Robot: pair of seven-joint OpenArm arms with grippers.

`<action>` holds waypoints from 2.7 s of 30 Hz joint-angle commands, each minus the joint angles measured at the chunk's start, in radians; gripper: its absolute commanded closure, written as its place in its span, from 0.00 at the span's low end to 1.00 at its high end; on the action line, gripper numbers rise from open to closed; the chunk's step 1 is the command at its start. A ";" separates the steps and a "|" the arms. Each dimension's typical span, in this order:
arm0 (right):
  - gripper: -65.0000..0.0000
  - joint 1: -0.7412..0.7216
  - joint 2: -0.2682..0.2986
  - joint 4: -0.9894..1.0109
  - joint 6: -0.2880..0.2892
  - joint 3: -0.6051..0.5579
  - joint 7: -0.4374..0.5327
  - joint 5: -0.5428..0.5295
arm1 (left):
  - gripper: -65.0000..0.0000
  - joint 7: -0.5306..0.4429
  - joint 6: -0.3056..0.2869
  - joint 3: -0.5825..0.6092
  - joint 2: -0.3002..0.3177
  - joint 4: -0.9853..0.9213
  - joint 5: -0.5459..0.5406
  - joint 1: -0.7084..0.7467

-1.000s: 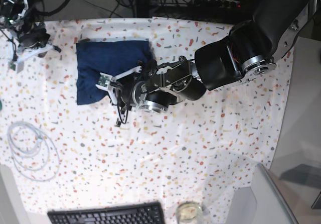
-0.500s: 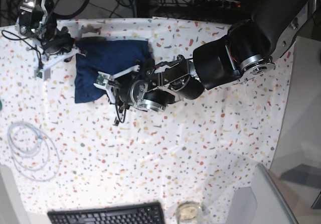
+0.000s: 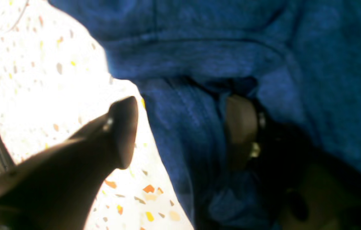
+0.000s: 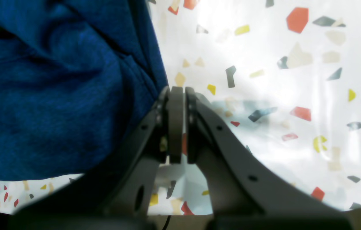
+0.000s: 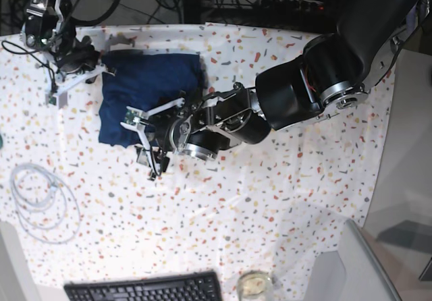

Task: Layout the t-shirt on the table in an organized manner, then fold the t-shirt properly
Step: 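Drag the shirt with the left gripper toward the right gripper, then release the shirt with the left gripper and lift it away, then grip the shirt's folded edge with both grippers and square it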

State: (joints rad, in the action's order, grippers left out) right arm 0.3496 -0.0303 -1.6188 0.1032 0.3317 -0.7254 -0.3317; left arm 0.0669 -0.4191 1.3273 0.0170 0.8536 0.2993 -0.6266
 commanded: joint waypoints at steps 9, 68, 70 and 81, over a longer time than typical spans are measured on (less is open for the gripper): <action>0.98 -0.002 0.005 -0.013 -0.004 0.004 0.013 -0.004 | 0.15 0.026 -0.148 -0.044 0.005 0.080 0.021 -0.046; 0.98 0.087 -0.010 -0.272 -0.006 -0.133 -0.023 -0.004 | 1.00 0.632 -0.279 -0.918 0.151 0.910 -0.486 0.650; 0.98 0.084 -0.010 -0.272 -0.007 -0.170 -0.023 -0.004 | 1.00 0.566 -0.279 -0.918 0.153 0.893 -0.486 0.687; 0.98 0.047 -0.009 -0.107 -0.056 -0.181 0.025 -0.004 | 1.00 0.469 -0.279 -0.917 0.200 0.697 -0.418 0.782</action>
State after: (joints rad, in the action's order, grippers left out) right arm 0.4019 -0.0410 -1.7035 0.0444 0.1486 -0.7136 -0.3336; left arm 0.5529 -0.6926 0.4129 0.2184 1.5375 -0.1074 0.1604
